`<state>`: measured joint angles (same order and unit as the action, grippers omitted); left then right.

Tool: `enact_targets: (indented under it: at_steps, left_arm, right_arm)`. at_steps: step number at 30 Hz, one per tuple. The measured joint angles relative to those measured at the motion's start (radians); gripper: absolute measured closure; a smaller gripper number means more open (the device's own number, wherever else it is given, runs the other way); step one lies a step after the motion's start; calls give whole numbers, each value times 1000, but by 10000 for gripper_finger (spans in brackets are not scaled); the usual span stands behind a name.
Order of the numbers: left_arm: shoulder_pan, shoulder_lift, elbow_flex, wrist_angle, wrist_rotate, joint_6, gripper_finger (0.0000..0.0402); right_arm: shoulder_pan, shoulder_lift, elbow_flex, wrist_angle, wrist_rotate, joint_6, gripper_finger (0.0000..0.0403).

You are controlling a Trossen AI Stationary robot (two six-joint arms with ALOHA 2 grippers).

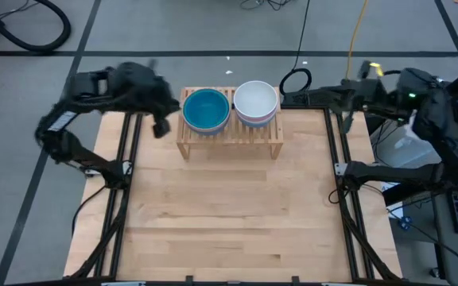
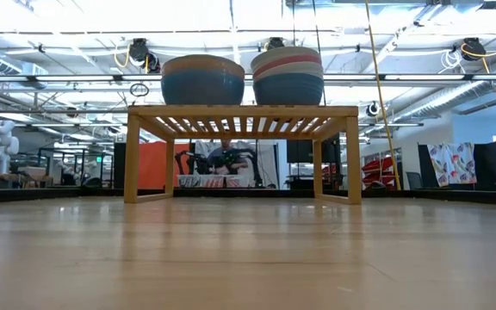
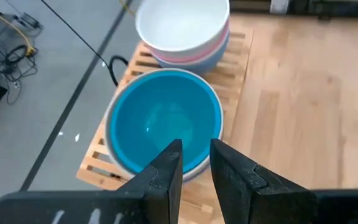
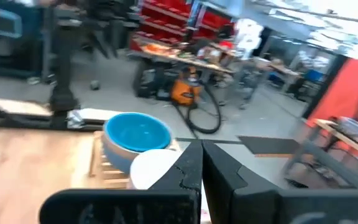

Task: Place and stack bowls onto a shelf
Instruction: Return to Home Position

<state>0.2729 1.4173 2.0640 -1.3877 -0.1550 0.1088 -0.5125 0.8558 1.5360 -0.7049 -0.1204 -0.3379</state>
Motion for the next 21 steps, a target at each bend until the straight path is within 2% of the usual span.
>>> enact_targets:
  at_steps: [3, 8, 15, 21]
  left_arm:
    - [-3, -74, 0, -4, -1, -34, 314]
    - [-6, -186, 0, -9, -2, -46, 314]
    - [-6, -329, 0, -11, -2, -73, 314]
    - [-6, -422, 0, -41, -2, -84, 314]
  right_arm:
    - [0, -33, 0, -30, 44, 10, 403]
    - [0, -85, 1, -99, 45, 11, 403]
    - [0, -167, 2, -78, 46, 37, 403]
    - [0, -224, 2, -83, 44, -14, 403]
